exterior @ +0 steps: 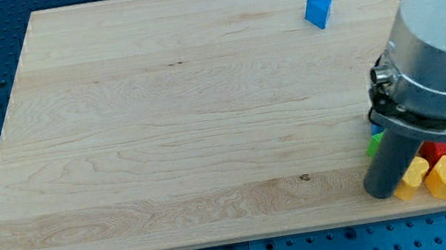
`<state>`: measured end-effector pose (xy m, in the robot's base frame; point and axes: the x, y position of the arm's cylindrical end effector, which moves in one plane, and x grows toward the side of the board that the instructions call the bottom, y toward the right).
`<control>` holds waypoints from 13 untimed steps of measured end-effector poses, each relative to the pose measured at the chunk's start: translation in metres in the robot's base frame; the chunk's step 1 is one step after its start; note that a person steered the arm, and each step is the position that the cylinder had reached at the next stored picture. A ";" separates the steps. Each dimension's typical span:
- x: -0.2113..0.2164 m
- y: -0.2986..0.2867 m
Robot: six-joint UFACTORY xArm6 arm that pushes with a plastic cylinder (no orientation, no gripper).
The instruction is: Push blue triangle to the green star
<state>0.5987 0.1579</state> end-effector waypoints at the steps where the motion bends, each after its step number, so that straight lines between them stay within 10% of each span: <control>1: 0.000 0.001; 5: -0.037 -0.042; 13: -0.358 0.007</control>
<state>0.2403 0.1650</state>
